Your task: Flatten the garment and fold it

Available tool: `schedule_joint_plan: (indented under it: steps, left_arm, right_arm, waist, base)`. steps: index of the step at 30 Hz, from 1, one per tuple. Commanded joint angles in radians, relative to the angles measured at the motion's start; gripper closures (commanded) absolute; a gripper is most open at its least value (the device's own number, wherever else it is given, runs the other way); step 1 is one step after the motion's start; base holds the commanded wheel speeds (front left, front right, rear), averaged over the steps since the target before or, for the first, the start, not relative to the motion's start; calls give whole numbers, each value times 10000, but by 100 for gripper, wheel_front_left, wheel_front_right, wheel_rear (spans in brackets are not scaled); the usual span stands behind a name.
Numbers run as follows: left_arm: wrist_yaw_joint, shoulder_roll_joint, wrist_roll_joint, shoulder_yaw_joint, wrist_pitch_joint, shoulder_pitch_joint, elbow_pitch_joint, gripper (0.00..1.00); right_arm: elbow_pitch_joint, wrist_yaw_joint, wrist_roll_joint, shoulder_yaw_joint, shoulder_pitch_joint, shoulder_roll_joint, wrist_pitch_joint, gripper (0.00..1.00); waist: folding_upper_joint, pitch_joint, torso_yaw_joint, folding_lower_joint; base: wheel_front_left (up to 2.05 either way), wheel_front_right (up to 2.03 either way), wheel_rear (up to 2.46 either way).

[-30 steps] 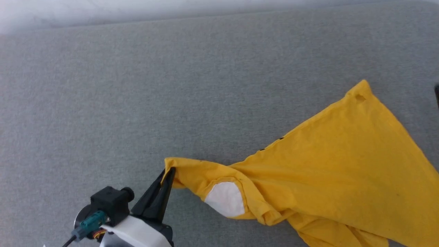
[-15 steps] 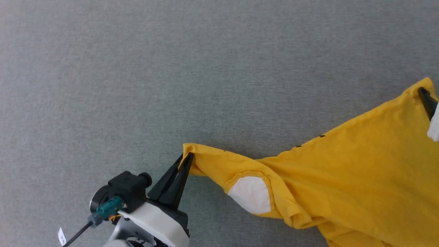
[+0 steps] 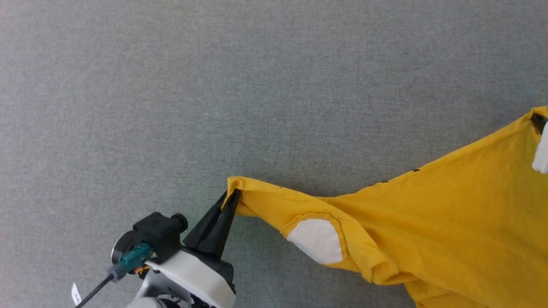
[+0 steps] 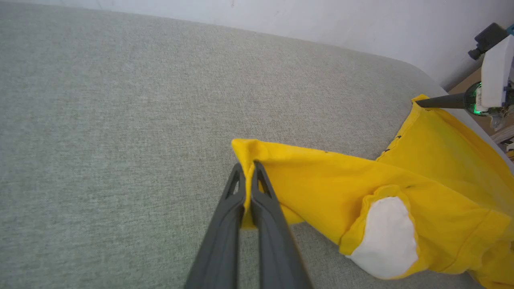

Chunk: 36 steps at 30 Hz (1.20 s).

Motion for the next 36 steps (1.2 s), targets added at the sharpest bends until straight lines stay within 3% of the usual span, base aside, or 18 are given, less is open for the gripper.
schedule_joint_plan:
  steps: [1, 7, 10, 18, 27, 36]
  left_arm:
    - [-10, 28, -62, 71, -99, -157, 37, 100]
    - [-207, 102, -200, 445, -403, -533, 480, 100]
    - [-592, -42, -593, 791, -688, -1030, 879, 100]
    - [-1674, 432, -284, 1356, -836, -3707, 2937, 100]
    - [-2281, 661, -35, 1704, 53, -7199, 4331, 100]
    - [-2381, 608, -480, 1977, 1524, -9512, 4551, 100]
  right_arm:
    - [374, -9, 43, 61, 387, 193, 14, 100]
    - [93, -9, 120, -101, 327, 481, -1243, 100]
    - [-222, -9, 180, -202, 174, 726, -1884, 100]
    - [-904, -9, 41, -180, -1016, 1016, -2975, 100]
    - [-722, -9, -67, 692, -3142, 1117, -2940, 100]
    - [-667, -9, 179, 1370, -4567, 1067, -2255, 100]
  waist:
    - [2, -288, -209, 0]
    - [2, -1481, -642, 0]
    - [2, -2184, -848, 0]
    - [2, -3457, -1358, 0]
    - [2, -4126, -1935, 0]
    - [2, -4070, -2250, 0]
  base:
    - [0, 0, 0]
    - [0, 0, 0]
    - [0, 0, 0]
    - [0, 0, 0]
    - [0, 0, 0]
    - [0, 0, 0]
